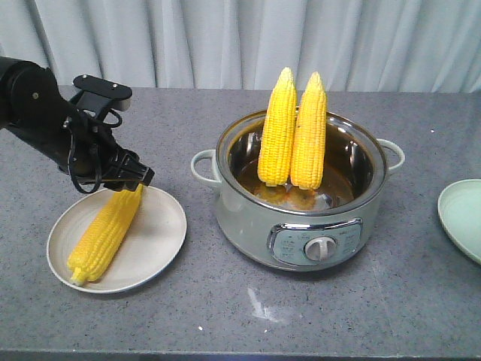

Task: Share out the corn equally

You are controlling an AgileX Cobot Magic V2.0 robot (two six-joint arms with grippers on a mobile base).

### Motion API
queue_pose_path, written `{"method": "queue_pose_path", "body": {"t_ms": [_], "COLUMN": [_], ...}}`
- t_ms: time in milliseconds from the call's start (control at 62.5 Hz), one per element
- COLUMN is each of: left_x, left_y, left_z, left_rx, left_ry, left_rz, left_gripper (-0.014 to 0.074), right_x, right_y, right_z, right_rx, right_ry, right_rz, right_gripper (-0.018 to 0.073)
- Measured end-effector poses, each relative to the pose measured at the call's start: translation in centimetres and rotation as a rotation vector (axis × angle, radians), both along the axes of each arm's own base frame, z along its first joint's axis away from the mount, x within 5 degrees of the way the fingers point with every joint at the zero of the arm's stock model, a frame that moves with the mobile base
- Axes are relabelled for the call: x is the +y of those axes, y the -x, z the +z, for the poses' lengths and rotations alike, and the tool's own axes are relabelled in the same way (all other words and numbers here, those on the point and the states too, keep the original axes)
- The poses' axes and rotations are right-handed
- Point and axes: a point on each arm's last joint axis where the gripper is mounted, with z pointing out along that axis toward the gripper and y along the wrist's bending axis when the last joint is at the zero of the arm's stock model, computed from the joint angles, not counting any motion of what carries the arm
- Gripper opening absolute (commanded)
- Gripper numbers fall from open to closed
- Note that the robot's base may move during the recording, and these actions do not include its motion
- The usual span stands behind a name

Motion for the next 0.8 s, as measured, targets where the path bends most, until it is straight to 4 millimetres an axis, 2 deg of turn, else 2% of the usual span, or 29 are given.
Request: {"method": "queue_pose_path", "body": {"t_ms": [160, 320, 592, 688, 768, 784, 800], "left_x": [0.1, 0.0, -0.6, -0.8, -1.0, -1.1, -1.1], "left_y": [0.5, 1.6, 3.3, 3.5, 3.5, 3.4, 3.4], "left_z": [1.7, 4.3, 9.0, 9.9, 10.3, 10.5, 10.5], "left_rx": [-0.069, -0.161, -0.338, -0.372, -0.389, -0.398, -0.398], "left_ry": [0.033, 0.122, 0.387, 0.473, 0.530, 0.567, 0.567], "left_rz": [0.003, 0.014, 0.058, 0.079, 0.097, 0.110, 0.110], "left_gripper": [0.0407, 0.0407, 0.0407, 0.0407, 0.0407, 0.0407, 0.0407], "right_x": [0.6, 0.4, -0.2, -0.2, 0.6, 9.0, 9.1], "right_y": [-0.6, -2.6, -5.9, -6.8, -7.8, -17.1, -17.3], "right_z": [0.4, -0.1, -0.9, -1.3, -1.9, -9.3, -9.6], "right_rx": [-0.058, -0.078, -0.131, -0.130, -0.126, -0.075, -0.072], "right_ry": [-0.049, -0.140, -0.290, -0.314, -0.310, -0.158, -0.156], "right_rz": [0.083, 0.138, 0.218, 0.233, 0.264, 0.237, 0.231], "right_gripper": [0.0540, 0.0547, 0.0547, 0.0547, 0.0547, 0.0547, 0.0547]}}
